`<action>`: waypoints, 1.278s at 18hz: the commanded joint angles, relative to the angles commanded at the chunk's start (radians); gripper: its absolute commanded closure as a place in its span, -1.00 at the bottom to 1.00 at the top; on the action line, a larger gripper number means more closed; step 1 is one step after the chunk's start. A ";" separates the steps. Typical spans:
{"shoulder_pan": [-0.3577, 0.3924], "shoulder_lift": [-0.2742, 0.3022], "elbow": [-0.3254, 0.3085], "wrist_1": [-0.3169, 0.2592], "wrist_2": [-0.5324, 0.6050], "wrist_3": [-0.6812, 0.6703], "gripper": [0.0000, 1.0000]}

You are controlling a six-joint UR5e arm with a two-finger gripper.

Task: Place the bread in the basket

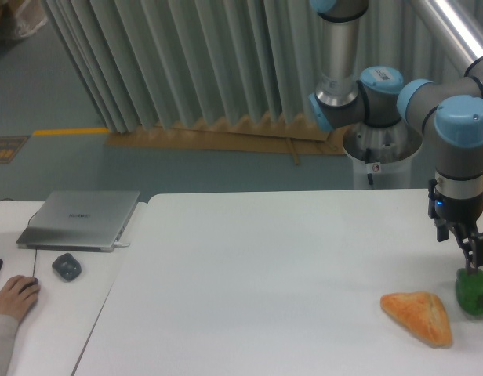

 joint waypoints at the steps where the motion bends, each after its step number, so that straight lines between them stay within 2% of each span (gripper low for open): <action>1: 0.000 0.000 -0.002 0.000 0.000 -0.005 -1.00; 12: -0.002 0.003 -0.014 0.002 0.009 -0.012 -1.00; 16: -0.012 -0.003 -0.009 0.015 0.006 -0.129 -1.00; 23: -0.100 -0.076 0.000 0.086 0.093 -0.225 -1.00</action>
